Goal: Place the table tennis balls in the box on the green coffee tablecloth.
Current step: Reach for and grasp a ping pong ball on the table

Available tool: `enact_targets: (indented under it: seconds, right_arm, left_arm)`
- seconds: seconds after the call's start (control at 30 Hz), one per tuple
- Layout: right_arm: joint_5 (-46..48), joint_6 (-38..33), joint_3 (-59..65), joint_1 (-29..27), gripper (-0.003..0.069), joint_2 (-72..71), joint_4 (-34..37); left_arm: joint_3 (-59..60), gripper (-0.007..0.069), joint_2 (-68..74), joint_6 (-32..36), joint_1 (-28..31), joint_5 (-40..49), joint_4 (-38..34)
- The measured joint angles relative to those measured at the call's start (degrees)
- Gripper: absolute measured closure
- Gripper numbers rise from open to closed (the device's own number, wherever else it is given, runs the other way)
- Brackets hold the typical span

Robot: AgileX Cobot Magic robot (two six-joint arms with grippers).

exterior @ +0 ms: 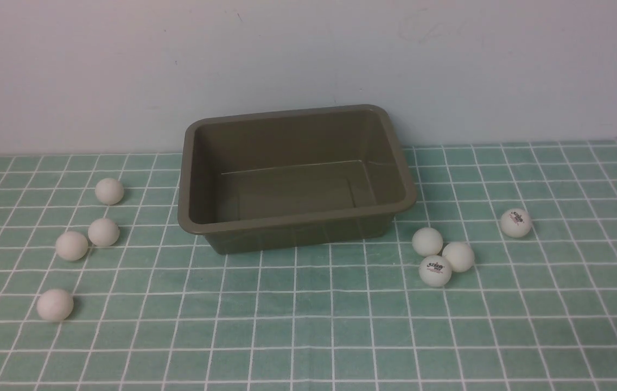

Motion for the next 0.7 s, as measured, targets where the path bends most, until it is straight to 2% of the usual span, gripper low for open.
enact_targets:
  seconds: [0.2,0.47,0.7]
  right_arm:
    - [-5.1,2.2,0.0,0.0,0.0672,0.0,3.6]
    - [-15.6,12.0,0.0,0.0,0.0672,0.0,15.9]
    - [-23.9,13.3,0.0,0.0,0.0672,0.0,20.8]
  left_arm:
    - [0.0,0.0629,0.0,0.0,0.0,0.0,0.0]
    - [0.0,0.0629,0.0,0.0,0.0,0.0,0.0]
    - [0.0,0.0629,0.0,0.0,0.0,0.0,0.0]
